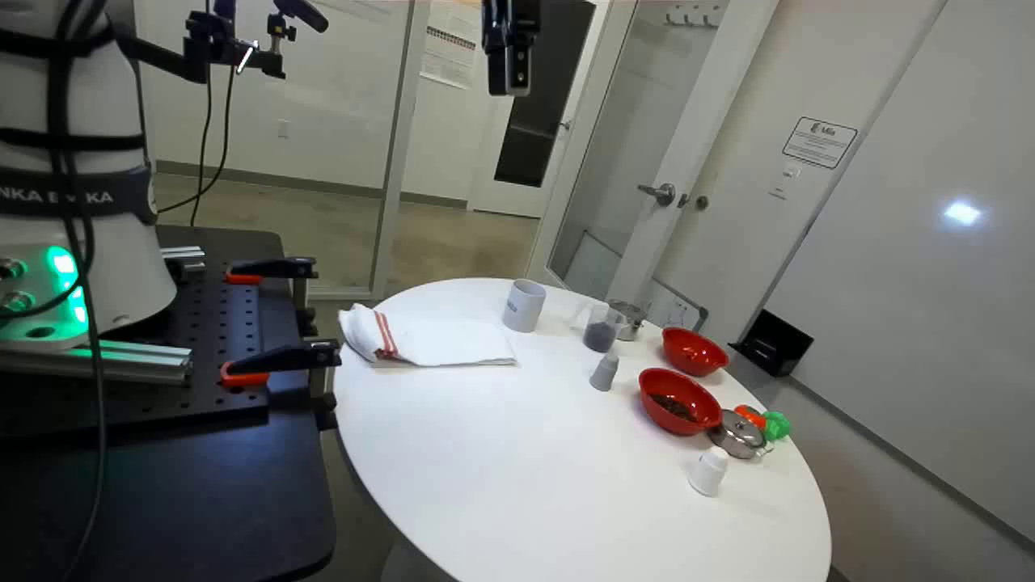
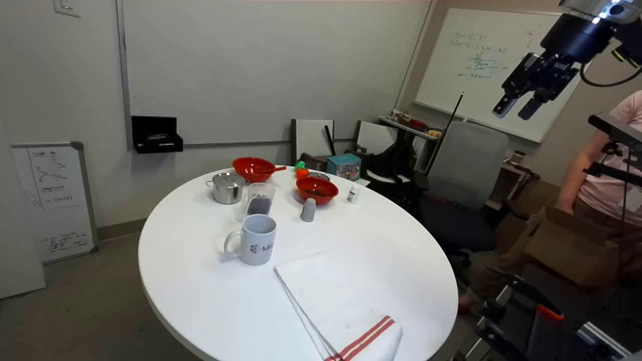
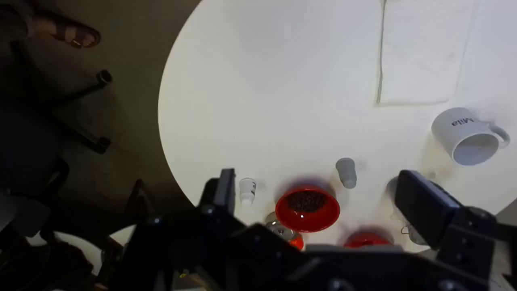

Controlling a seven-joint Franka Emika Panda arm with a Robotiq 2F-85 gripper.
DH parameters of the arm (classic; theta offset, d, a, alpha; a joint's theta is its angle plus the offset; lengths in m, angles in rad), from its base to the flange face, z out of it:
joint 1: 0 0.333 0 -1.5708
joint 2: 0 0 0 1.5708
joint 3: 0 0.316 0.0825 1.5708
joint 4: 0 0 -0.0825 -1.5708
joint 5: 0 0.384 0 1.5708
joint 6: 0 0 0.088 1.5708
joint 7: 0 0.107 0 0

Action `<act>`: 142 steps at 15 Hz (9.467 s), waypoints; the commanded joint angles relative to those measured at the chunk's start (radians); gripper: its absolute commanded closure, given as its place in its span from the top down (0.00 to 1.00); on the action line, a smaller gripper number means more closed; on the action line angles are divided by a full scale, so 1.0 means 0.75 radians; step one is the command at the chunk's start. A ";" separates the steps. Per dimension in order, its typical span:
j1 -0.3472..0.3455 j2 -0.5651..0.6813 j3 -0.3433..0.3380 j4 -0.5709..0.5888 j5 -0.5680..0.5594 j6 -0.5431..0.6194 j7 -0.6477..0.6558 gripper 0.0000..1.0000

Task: Put the pot on the right side of the table and open it

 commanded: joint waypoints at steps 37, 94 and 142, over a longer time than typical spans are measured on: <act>0.005 0.016 -0.004 -0.016 -0.003 -0.007 0.002 1.00; 0.053 0.122 -0.008 0.048 0.017 0.021 -0.031 1.00; 0.205 1.702 -0.109 0.777 0.034 0.476 0.049 1.00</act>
